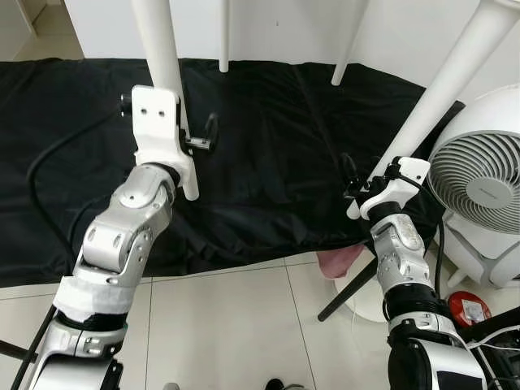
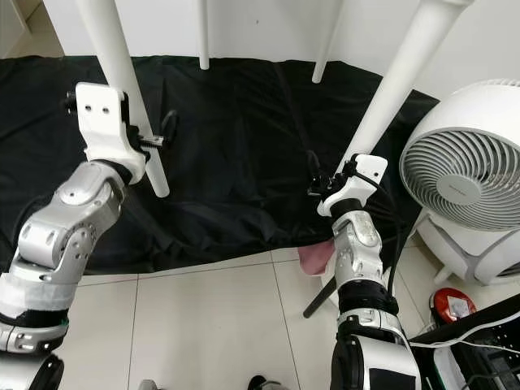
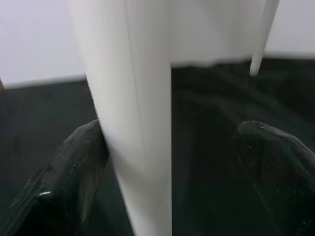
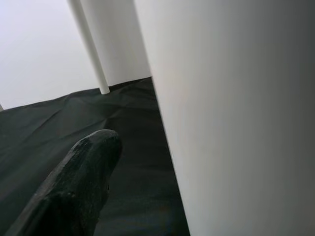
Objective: Building children table
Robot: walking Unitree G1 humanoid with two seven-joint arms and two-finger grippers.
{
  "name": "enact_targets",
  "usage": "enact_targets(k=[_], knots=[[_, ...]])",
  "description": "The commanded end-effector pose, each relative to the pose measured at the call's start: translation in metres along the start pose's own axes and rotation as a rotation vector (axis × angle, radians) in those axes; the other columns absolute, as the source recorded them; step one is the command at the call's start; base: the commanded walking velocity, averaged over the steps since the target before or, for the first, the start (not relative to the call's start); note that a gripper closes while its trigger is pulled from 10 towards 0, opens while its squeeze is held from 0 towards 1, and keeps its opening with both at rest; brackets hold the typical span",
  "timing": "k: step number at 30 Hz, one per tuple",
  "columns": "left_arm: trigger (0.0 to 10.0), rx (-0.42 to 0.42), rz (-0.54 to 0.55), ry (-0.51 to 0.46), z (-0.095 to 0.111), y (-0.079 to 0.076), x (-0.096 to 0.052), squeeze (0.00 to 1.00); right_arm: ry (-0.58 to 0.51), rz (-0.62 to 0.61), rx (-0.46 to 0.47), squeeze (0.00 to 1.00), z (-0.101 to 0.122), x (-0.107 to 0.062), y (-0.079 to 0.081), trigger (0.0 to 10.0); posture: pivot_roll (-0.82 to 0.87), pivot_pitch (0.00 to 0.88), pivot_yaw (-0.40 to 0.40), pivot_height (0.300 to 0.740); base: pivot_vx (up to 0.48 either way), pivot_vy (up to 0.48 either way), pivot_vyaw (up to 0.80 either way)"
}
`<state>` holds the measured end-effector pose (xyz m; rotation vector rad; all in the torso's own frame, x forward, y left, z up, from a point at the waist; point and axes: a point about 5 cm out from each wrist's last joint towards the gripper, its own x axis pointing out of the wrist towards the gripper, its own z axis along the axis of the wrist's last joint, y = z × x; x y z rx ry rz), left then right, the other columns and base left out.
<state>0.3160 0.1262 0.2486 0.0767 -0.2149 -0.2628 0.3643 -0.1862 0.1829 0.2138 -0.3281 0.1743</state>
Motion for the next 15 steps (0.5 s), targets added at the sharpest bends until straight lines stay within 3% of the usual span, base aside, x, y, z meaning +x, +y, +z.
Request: enact_targets(k=[1, 6, 9, 15], knots=[[10.0, 0.017, -0.029, 0.034, -0.009, -0.008, -0.003, 0.0, 0.046, 0.062, 0.014, 0.0, -0.01, -0.001, 0.012, 10.0, 0.16, 0.14, -0.053, 0.74, 0.0, 0.0, 0.0], [10.0, -0.017, 0.032, 0.053, -0.018, 0.002, -0.015, 0.0, 0.032, 0.065, 0.018, 0.0, -0.008, 0.0, 0.013, 10.0, 0.16, 0.143, -0.051, 0.74, 0.0, 0.0, 0.0], [10.0, 0.016, -0.022, 0.053, -0.026, 0.003, -0.029, 0.0, 0.0, 0.05, 0.009, 0.0, -0.003, -0.001, 0.011, 10.0, 0.16, 0.143, -0.057, 0.74, 0.0, 0.0, 0.0], [10.0, -0.057, -0.129, 0.077, -0.037, -0.003, -0.049, 0.0, 0.0, 0.092, 0.007, 0.0, -0.004, -0.007, 0.011, 10.0, 0.16, 0.142, -0.057, 0.74, 0.0, 0.0, 0.0]])
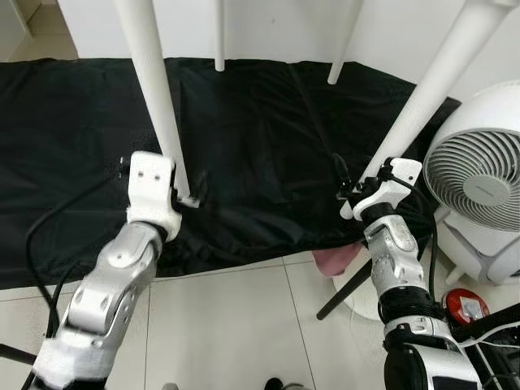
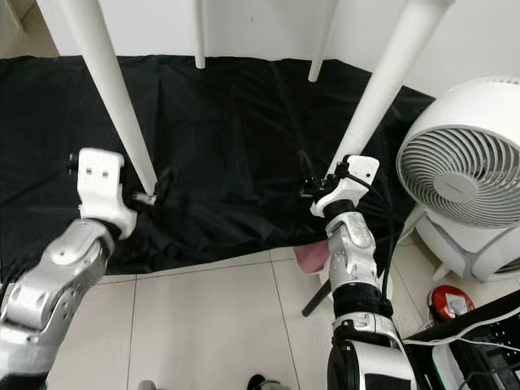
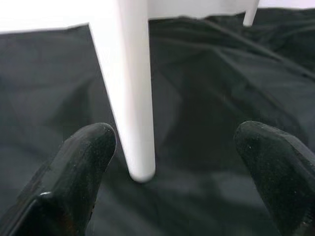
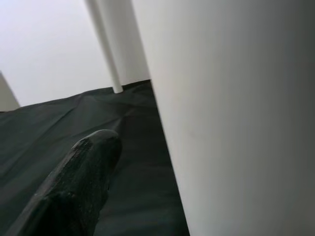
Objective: Building children table
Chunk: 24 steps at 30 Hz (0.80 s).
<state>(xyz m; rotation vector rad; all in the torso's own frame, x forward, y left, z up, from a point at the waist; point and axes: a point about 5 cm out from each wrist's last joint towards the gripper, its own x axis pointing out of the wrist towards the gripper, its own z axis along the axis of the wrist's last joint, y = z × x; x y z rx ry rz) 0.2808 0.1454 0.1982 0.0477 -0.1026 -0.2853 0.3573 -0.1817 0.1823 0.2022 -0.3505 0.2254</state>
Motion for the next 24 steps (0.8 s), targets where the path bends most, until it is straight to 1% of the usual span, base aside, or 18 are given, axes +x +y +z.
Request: enact_targets(k=[1, 3, 4, 5, 6, 7, 8, 13, 14, 16, 17, 18, 19, 20, 21, 22, 23, 24], knots=[[10.0, -0.033, -0.149, -0.014, 0.003, -0.011, -0.005, 0.0, 0.02, 0.045, 0.014, 0.0, -0.005, -0.002, 0.006, 10.0, 0.17, 0.142, -0.059, 0.74, 0.0, 0.0, 0.0], [10.0, -0.015, -0.248, 0.011, -0.003, -0.021, -0.013, 0.0, 0.024, 0.04, 0.009, 0.0, -0.006, -0.004, 0.004, 10.0, 0.17, 0.142, -0.06, 0.74, 0.0, 0.0, 0.0], [10.0, -0.015, -0.248, 0.011, -0.003, -0.021, -0.013, 0.0, 0.024, 0.04, 0.009, 0.0, -0.006, -0.004, 0.004, 10.0, 0.17, 0.142, -0.06, 0.74, 0.0, 0.0, 0.0], [10.0, -0.011, -0.313, 0.035, -0.007, -0.028, -0.018, 0.0, 0.025, 0.035, 0.01, 0.0, -0.006, -0.005, 0.003, 10.0, 0.17, 0.142, -0.061, 0.74, 0.0, 0.0, 0.0], [10.0, 0.005, -0.35, 0.044, -0.012, -0.033, -0.021, 0.0, 0.023, 0.022, 0.009, 0.0, -0.006, -0.005, 0.002, 10.0, 0.17, 0.142, -0.062, 0.74, 0.0, 0.0, 0.0], [10.0, 0.005, -0.35, 0.044, -0.012, -0.033, -0.021, 0.0, 0.023, 0.022, 0.009, 0.0, -0.006, -0.005, 0.002, 10.0, 0.17, 0.142, -0.062, 0.74, 0.0, 0.0, 0.0], [10.0, -0.007, -0.403, 0.094, -0.026, -0.04, -0.027, 0.0, 0.024, -0.006, 0.017, 0.0, -0.006, -0.007, -0.002, 10.0, 0.16, 0.145, -0.058, 0.74, 0.0, 0.0, 0.0], [10.0, -0.001, -0.432, 0.108, -0.034, -0.045, -0.03, 0.0, 0.028, -0.02, 0.027, 0.0, -0.007, -0.008, -0.005, 10.0, 0.15, 0.146, -0.053, 0.74, 0.0, 0.0, 0.0], [10.0, 0.0, -0.448, 0.109, -0.036, -0.047, -0.031, 0.0, 0.021, -0.048, 0.025, 0.0, -0.004, -0.007, -0.01, 10.0, 0.15, 0.145, -0.053, 0.74, 0.0, 0.0, 0.0], [10.0, 0.0, -0.448, 0.109, -0.036, -0.047, -0.031, 0.0, 0.021, -0.048, 0.025, 0.0, -0.004, -0.007, -0.01, 10.0, 0.15, 0.145, -0.053, 0.74, 0.0, 0.0, 0.0], [10.0, 0.002, -0.46, 0.111, -0.039, -0.048, -0.033, 0.0, 0.003, -0.081, 0.028, 0.0, 0.0, -0.006, -0.017, 10.0, 0.15, 0.143, -0.053, 0.74, 0.0, 0.0, 0.0], [10.0, 0.002, -0.46, 0.111, -0.039, -0.048, -0.033, 0.0, 0.003, -0.081, 0.028, 0.0, 0.0, -0.006, -0.017, 10.0, 0.15, 0.143, -0.053, 0.74, 0.0, 0.0, 0.0], [10.0, -0.011, -0.466, 0.136, -0.047, -0.05, -0.034, 0.0, -0.018, -0.132, 0.044, 0.0, 0.004, -0.006, -0.027, 10.0, 0.14, 0.139, -0.048, 0.74, 0.0, 0.0, 0.0], [10.0, -0.028, -0.455, 0.159, -0.055, -0.05, -0.035, 0.0, -0.027, -0.15, 0.04, 0.0, 0.007, -0.007, -0.032, 10.0, 0.14, 0.136, -0.044, 0.74, 0.0, 0.0, 0.0], [10.0, -0.028, -0.448, 0.175, -0.062, -0.051, -0.035, 0.0, -0.025, -0.132, 0.03, 0.0, 0.007, -0.009, -0.03, 10.0, 0.14, 0.132, -0.045, 0.74, 0.0, 0.0, 0.0], [10.0, -0.028, -0.448, 0.175, -0.062, -0.051, -0.035, 0.0, -0.025, -0.132, 0.03, 0.0, 0.007, -0.009, -0.03, 10.0, 0.14, 0.132, -0.045, 0.74, 0.0, 0.0, 0.0], [10.0, -0.027, -0.437, 0.179, -0.071, -0.052, -0.037, 0.0, -0.015, -0.085, 0.01, 0.0, 0.003, -0.015, -0.021, 10.0, 0.13, 0.128, -0.043, 0.74, 0.0, 0.0, 0.0], [10.0, -0.027, -0.437, 0.179, -0.071, -0.052, -0.037, 0.0, -0.015, -0.085, 0.01, 0.0, 0.003, -0.015, -0.021, 10.0, 0.13, 0.128, -0.043, 0.74, 0.0, 0.0, 0.0]])
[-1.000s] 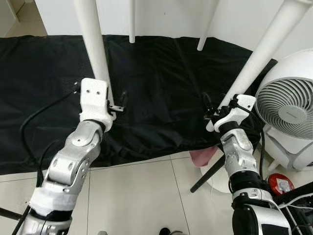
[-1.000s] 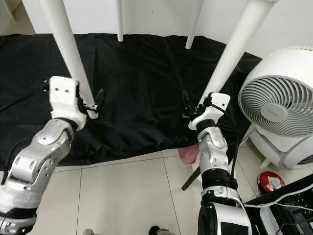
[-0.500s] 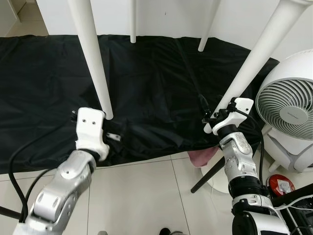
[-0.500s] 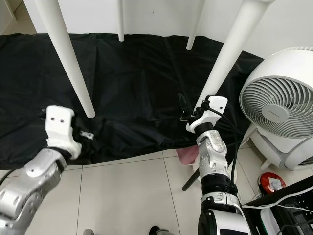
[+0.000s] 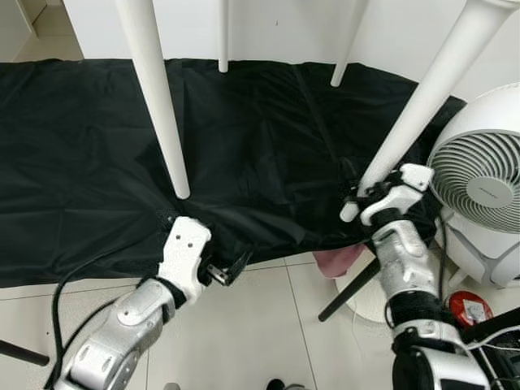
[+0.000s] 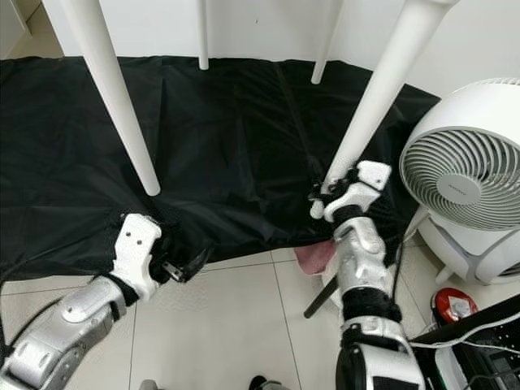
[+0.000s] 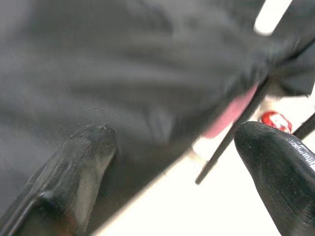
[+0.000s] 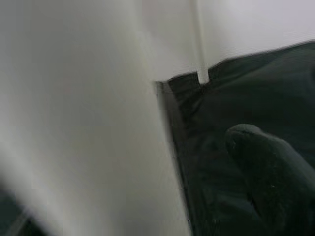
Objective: Building children table
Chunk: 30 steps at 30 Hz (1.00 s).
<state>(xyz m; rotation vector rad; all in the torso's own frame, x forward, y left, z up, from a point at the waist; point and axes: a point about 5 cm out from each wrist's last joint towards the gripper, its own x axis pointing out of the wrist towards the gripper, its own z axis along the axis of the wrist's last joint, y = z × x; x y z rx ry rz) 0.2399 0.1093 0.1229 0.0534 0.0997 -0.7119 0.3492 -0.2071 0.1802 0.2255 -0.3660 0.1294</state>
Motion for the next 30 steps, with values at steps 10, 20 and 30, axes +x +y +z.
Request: enact_targets(k=[10, 20, 30], knots=[[10.0, -0.006, 0.015, -0.024, -0.016, 0.005, -0.008, 0.0, -0.01, -0.068, -0.074, 0.0, -0.01, -0.042, 0.006, 10.0, 0.13, 0.131, -0.042, 0.74, 0.0, 0.0, 0.0], [10.0, 0.064, -0.021, -0.029, -0.028, 0.005, -0.009, 0.0, 0.106, 0.028, -0.273, 0.0, -0.041, -0.106, 0.02, 10.0, 0.12, 0.129, -0.032, 0.74, 0.0, 0.0, 0.0], [10.0, 0.171, -0.064, 0.001, -0.061, 0.004, -0.01, 0.0, 0.439, 0.277, -0.34, 0.0, -0.101, -0.16, 0.021, 10.0, 0.11, 0.117, -0.026, 0.74, 0.0, 0.0, 0.0]])
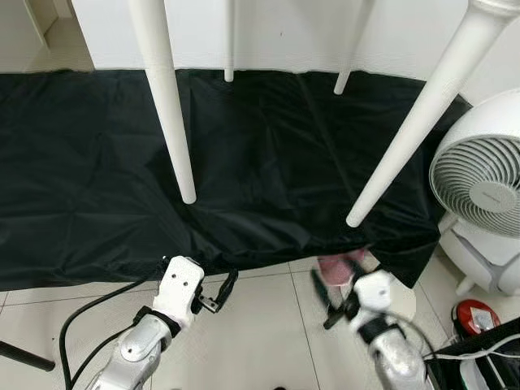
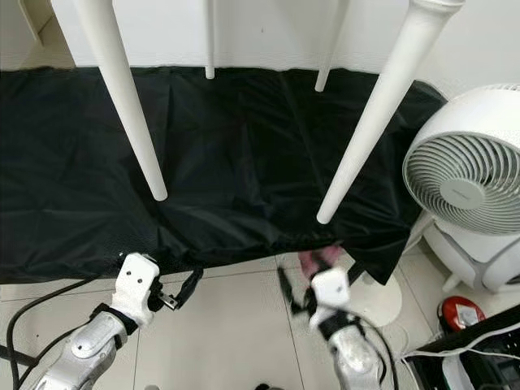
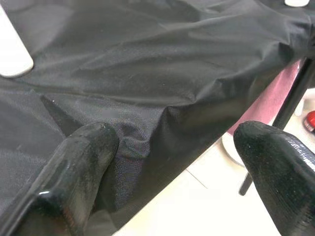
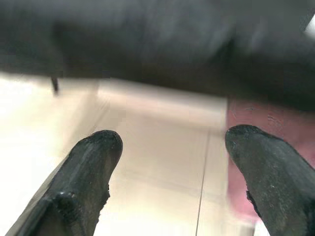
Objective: Building children table
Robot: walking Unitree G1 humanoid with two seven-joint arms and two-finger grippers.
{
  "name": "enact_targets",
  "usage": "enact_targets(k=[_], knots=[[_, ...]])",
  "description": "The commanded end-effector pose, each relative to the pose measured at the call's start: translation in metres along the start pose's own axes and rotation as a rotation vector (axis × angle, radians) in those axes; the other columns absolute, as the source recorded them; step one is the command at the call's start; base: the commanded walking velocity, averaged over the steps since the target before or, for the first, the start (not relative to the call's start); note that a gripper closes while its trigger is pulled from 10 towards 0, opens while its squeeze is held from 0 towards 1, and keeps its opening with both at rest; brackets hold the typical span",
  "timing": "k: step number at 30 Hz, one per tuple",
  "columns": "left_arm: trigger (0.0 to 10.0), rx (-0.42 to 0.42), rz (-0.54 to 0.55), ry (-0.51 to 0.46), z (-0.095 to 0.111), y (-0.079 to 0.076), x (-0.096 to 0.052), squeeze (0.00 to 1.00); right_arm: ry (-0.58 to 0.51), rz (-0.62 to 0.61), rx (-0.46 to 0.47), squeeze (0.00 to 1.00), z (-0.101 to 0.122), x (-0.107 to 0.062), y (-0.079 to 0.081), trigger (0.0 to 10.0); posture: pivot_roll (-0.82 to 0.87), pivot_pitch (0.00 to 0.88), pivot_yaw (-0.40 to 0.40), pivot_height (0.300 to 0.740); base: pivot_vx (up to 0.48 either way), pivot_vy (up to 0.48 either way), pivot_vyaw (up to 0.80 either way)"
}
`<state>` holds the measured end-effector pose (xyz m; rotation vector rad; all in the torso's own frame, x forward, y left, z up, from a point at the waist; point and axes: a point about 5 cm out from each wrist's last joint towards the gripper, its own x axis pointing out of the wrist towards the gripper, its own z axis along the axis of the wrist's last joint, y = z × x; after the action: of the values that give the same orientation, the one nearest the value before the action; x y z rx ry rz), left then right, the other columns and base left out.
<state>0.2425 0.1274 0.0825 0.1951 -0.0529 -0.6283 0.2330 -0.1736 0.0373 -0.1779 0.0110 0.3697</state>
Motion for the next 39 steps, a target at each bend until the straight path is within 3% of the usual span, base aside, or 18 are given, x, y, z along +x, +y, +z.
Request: enact_targets(k=[1, 5, 9, 11, 16, 22, 24, 27, 29, 30, 31, 32, 33, 35, 38, 39], knots=[[10.0, 0.004, -0.163, 0.08, -0.02, -0.013, -0.008, 0.0, 0.035, 0.01, -0.015, 0.0, -0.008, -0.002, -0.001, 10.0, 0.11, 0.11, -0.026, 0.74, 0.0, 0.0, 0.0], [10.0, 0.013, -0.14, 0.022, -0.018, -0.012, -0.009, 0.0, 0.156, -0.007, -0.006, 0.0, -0.032, -0.002, -0.004, 10.0, 0.12, 0.098, -0.033, 0.74, 0.0, 0.0, 0.0], [10.0, 0.002, -0.127, -0.005, -0.014, -0.011, -0.008, 0.0, 0.171, -0.012, -0.023, 0.0, -0.035, -0.002, -0.004, 10.0, 0.13, 0.093, -0.037, 0.74, 0.0, 0.0, 0.0], [10.0, -0.013, -0.114, -0.093, 0.005, -0.011, -0.007, 0.0, 0.21, -0.008, -0.029, 0.0, -0.042, -0.001, -0.003, 10.0, 0.14, 0.089, -0.049, 0.74, 0.0, 0.0, 0.0], [10.0, 0.001, -0.127, -0.16, 0.019, -0.014, -0.009, 0.0, 0.261, 0.0, -0.022, 0.0, -0.051, -0.002, -0.001, 10.0, 0.15, 0.089, -0.057, 0.74, 0.0, 0.0, 0.0], [10.0, 0.019, -0.161, -0.129, 0.004, -0.018, -0.021, 0.0, 0.418, 0.005, 0.015, 0.0, -0.073, -0.014, 0.003, 10.0, 0.16, 0.091, -0.065, 0.74, 0.0, 0.0, 0.0], [10.0, 0.05, -0.194, -0.002, -0.026, -0.021, -0.035, 0.0, 0.564, -0.013, 0.045, 0.0, -0.092, -0.031, 0.006, 10.0, 0.16, 0.094, -0.066, 0.74, 0.0, 0.0, 0.0], [10.0, 0.047, -0.203, 0.047, -0.036, -0.022, -0.04, 0.0, 0.614, -0.021, 0.058, 0.0, -0.098, -0.038, 0.007, 10.0, 0.16, 0.094, -0.066, 0.74, 0.0, 0.0, 0.0], [10.0, 0.071, -0.237, 0.2, -0.067, -0.023, -0.052, 0.0, 0.733, -0.06, 0.104, 0.0, -0.111, -0.056, 0.007, 10.0, 0.17, 0.099, -0.066, 0.74, 0.0, 0.0, 0.0], [10.0, 0.071, -0.237, 0.2, -0.067, -0.023, -0.052, 0.0, 0.733, -0.06, 0.104, 0.0, -0.111, -0.056, 0.007, 10.0, 0.17, 0.099, -0.066, 0.74, 0.0, 0.0, 0.0], [10.0, 0.074, -0.22, 0.289, -0.084, -0.022, -0.057, 0.0, 0.789, -0.079, 0.118, 0.0, -0.117, -0.066, 0.008, 10.0, 0.17, 0.102, -0.064, 0.74, 0.0, 0.0, 0.0], [10.0, 0.042, -0.198, 0.359, -0.096, -0.021, -0.061, 0.0, 0.838, -0.101, 0.142, 0.0, -0.122, -0.075, 0.009, 10.0, 0.17, 0.102, -0.063, 0.74, 0.0, 0.0, 0.0], [10.0, 0.042, -0.198, 0.359, -0.096, -0.021, -0.061, 0.0, 0.838, -0.101, 0.142, 0.0, -0.122, -0.075, 0.009, 10.0, 0.17, 0.102, -0.063, 0.74, 0.0, 0.0, 0.0], [10.0, 0.042, -0.216, 0.518, -0.119, -0.026, -0.069, 0.0, 0.89, -0.126, 0.164, 0.0, -0.127, -0.085, 0.011, 10.0, 0.16, 0.104, -0.055, 0.74, 0.0, 0.0, 0.0], [10.0, 0.04, -0.225, 0.563, -0.125, -0.028, -0.071, 0.0, 0.899, -0.131, 0.167, 0.0, -0.128, -0.087, 0.011, 10.0, 0.16, 0.104, -0.055, 0.74, 0.0, 0.0, 0.0], [10.0, -0.02, -0.183, 0.625, -0.133, -0.028, -0.075, 0.0, 0.903, -0.14, 0.181, 0.0, -0.129, -0.088, 0.012, 10.0, 0.15, 0.103, -0.05, 0.74, 0.0, 0.0, 0.0]])
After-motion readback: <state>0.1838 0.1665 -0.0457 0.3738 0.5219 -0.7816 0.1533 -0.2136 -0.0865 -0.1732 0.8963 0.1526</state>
